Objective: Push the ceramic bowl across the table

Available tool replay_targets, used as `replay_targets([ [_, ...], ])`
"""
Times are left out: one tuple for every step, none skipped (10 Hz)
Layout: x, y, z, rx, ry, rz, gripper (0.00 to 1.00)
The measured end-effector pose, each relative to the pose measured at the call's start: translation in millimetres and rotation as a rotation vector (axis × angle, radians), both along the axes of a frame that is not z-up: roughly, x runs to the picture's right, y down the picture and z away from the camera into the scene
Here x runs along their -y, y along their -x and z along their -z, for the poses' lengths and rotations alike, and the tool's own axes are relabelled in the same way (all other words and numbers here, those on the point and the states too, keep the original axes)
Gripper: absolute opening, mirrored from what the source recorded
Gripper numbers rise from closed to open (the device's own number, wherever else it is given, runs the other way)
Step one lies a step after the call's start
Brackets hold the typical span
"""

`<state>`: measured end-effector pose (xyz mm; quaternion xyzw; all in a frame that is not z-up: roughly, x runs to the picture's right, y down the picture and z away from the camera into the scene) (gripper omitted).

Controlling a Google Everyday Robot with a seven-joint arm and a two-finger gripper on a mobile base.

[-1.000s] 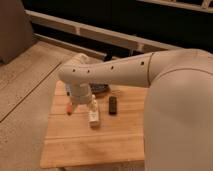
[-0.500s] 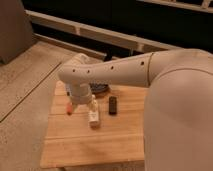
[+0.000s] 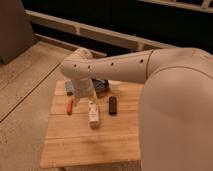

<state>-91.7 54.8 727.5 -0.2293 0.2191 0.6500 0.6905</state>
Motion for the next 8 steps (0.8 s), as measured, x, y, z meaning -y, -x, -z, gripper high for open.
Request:
replay_targets([
  [10.7, -2.4, -5.7, 0.002, -0.015, -0.005, 0.65],
  [24.7, -5.0, -12.3, 0.007, -0.034, -0.007, 0.65],
  [40.2, -6.5, -17.7, 0.015, -0.054, -0.005, 0.65],
  [51.9, -8.4, -21.6, 0.020, -0.066, -0.004, 0.65],
  [62.9, -12.0, -25.6, 0.023, -0.074, -0.004, 0.65],
  [74.7, -17.5, -30.7, 0.020, -0.077, -0.007, 0.65],
  [80.8, -23.8, -34.1, 0.006, -0.075, -0.011, 0.65],
  [81.7, -24.8, -34.0, 0.004, -0.074, -0.012, 0.65],
])
